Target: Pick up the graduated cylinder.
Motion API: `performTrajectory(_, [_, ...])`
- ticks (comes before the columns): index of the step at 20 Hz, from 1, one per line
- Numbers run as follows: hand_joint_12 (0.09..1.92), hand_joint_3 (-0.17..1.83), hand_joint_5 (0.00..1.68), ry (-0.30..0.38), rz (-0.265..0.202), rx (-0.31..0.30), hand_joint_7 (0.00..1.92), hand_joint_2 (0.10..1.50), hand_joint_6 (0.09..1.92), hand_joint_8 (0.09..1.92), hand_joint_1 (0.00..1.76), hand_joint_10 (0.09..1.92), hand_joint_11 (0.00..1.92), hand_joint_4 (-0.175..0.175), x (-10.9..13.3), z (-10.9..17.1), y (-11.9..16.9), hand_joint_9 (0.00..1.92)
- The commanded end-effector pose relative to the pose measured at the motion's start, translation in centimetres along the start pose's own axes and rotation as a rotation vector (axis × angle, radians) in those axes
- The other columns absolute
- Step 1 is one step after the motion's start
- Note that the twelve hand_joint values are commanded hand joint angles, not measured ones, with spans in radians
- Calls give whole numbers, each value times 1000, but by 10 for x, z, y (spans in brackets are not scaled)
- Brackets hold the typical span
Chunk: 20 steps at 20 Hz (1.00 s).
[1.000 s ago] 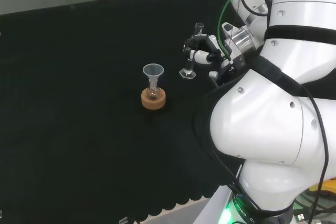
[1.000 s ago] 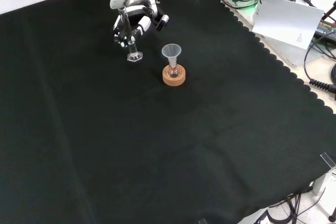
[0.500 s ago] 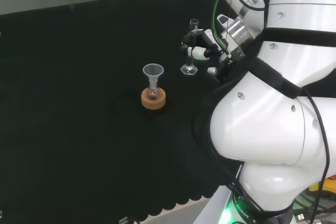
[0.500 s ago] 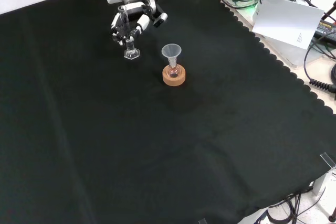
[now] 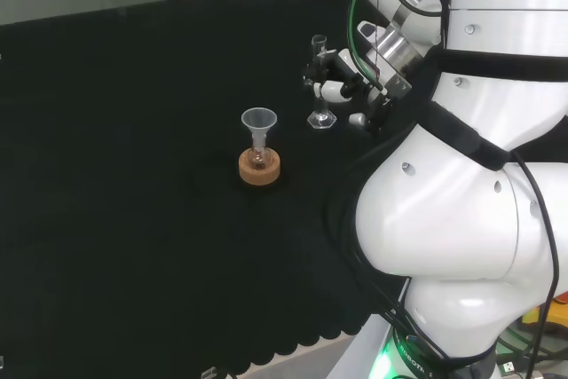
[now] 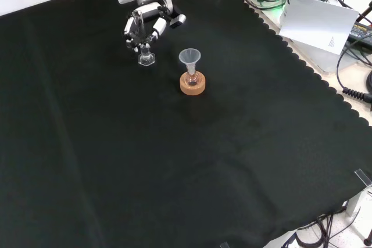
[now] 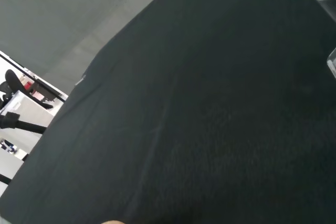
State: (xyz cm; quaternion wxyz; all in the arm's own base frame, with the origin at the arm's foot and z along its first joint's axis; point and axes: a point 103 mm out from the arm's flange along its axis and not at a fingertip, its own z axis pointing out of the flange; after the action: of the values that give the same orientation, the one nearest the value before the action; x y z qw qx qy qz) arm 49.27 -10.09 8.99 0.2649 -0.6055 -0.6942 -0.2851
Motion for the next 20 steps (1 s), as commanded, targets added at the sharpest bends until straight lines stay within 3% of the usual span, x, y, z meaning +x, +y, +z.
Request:
performTrajectory(1, [915, 0, 799, -7, 4, -2, 825, 1213, 1271, 791, 1115, 365, 1017, -175, -1, -1, -1, 1136])
performTrajectory(20, [901, -1, 806, 21, 16, -19, 844, 1210, 1262, 769, 1117, 345, 1031, -175, -9, 3, -6, 1148])
